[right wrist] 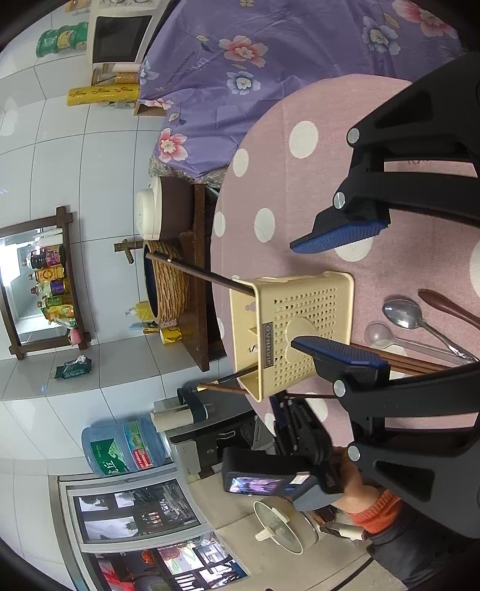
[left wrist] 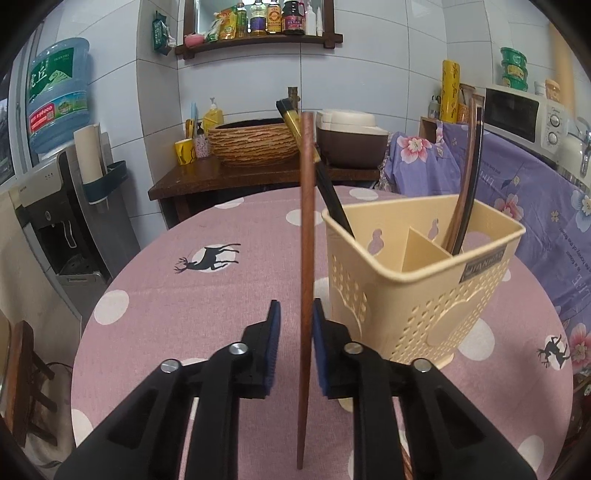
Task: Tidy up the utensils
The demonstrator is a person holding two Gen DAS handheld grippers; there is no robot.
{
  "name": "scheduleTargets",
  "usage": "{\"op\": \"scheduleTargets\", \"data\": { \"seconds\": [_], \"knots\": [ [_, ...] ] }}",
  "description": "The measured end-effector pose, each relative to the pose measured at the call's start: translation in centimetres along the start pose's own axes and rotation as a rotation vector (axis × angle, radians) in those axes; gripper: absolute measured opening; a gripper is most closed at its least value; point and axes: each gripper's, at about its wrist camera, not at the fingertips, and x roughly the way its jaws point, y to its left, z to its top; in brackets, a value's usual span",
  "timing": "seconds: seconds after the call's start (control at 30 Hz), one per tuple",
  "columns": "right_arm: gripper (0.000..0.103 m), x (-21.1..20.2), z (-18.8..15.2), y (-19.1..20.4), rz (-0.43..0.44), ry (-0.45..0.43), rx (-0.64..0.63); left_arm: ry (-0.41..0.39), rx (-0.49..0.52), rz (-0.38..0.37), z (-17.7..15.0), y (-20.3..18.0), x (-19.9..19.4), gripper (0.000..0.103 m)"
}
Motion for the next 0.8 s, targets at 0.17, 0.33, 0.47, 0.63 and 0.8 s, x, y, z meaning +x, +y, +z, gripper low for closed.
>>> {"op": "scheduleTargets", "data": {
  "seconds": [0.17,0.33,0.47,0.63,0.8],
  "knots": [
    [0.047,-0.1,-1.2,-1.1,0.001,0.017,0.041,-0.044,-0.045,0.003,0.5,0.5,-1.5,0.007],
    [0.047,0.0,-2.3,-2.2,0.0,0.028,0.077,-0.124,-0.083,-0.004,1.2,1.2,-4.6,0.007],
    [0.047,0.1,-2.8,-2.9,-0.001,0.032,0.106,-0.233,-0.135,-0.021,2.9,1.9,-8.4,0.007],
    [0.047,-0.1,-2.7,-2.7,0.011,0.013,0.119,-0.392,-0.251,-0.077,6.9,2.3,-12.3,0.007],
    [0.047,-1.1,-2.5,-1.7,0.025,-0.016,0.094,-0.476,-0.272,-0.089,10.1,0.0,-12.1,0.007]
  ]
}}
